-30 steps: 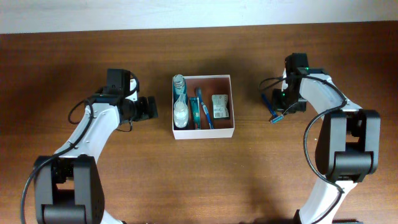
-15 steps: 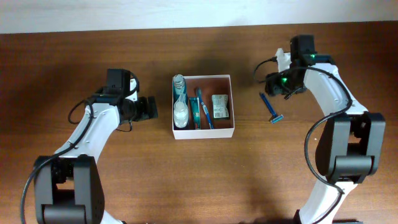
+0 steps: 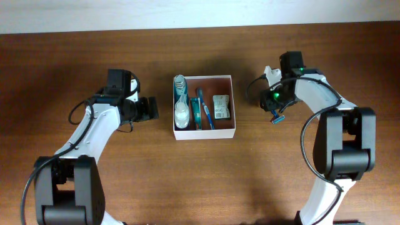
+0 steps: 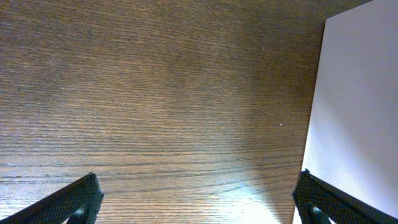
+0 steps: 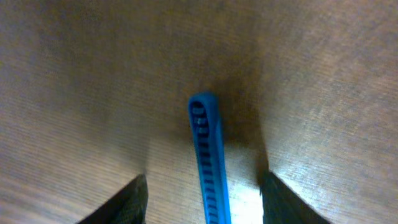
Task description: Pack container
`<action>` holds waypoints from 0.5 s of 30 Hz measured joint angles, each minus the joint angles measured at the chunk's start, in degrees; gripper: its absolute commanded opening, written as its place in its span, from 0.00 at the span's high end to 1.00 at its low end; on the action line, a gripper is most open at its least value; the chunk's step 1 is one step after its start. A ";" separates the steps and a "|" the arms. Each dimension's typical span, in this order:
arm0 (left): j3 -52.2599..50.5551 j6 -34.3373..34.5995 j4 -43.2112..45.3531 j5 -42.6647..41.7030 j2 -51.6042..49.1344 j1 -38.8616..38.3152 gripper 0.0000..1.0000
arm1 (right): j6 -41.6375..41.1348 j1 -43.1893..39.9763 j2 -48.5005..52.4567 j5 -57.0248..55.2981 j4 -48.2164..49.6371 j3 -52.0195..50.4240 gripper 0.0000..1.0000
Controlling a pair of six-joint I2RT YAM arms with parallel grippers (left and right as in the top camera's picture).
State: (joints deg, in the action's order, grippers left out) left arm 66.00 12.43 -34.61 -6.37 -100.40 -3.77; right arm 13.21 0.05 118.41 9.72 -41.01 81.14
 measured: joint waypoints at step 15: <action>0.00 0.02 0.02 0.00 0.00 0.00 0.01 | -4.31 -0.13 -0.94 -4.50 3.67 -3.10 0.91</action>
State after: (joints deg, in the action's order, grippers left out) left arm 66.00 12.45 -34.59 -6.37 -100.40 -3.77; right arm 8.91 -0.08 117.47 5.21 -37.34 78.04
